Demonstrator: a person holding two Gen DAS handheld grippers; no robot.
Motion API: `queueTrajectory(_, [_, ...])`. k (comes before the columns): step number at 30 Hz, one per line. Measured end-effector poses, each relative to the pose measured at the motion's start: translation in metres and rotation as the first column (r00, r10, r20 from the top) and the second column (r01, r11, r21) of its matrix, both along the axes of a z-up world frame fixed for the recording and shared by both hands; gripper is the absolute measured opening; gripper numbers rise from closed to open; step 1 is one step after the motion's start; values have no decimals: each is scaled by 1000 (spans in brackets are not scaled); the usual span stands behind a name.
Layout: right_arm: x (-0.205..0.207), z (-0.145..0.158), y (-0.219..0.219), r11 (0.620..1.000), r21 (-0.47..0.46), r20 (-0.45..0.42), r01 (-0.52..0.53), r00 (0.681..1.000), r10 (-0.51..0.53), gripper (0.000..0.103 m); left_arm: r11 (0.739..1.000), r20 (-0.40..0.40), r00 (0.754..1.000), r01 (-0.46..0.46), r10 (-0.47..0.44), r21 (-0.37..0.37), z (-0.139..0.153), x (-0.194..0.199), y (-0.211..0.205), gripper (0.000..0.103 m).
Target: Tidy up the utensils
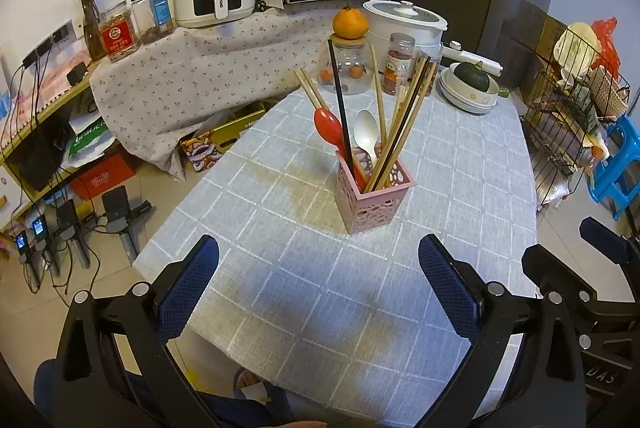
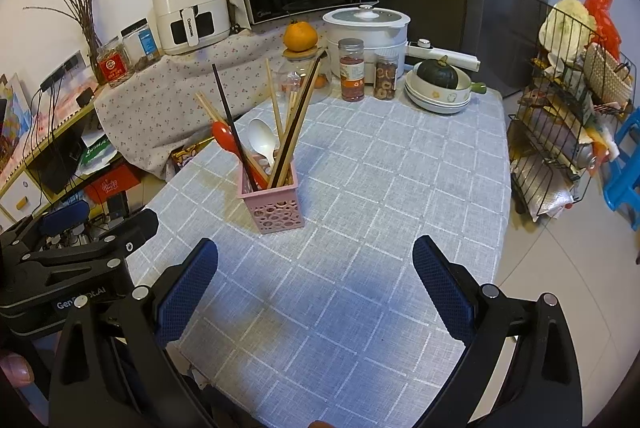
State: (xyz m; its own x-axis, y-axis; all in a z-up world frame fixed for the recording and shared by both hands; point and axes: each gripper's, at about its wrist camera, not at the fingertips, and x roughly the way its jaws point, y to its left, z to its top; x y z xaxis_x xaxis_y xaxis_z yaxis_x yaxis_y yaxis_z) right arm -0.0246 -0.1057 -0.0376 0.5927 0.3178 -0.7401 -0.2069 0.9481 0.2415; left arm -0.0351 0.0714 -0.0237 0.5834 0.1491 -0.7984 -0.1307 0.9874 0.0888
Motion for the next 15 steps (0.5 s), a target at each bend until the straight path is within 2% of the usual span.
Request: queueTrajectory(15, [0,1,0,1000,5,3,1,1000,-1,95,1000,11,1000,13,-13,5,1,0,-2,96])
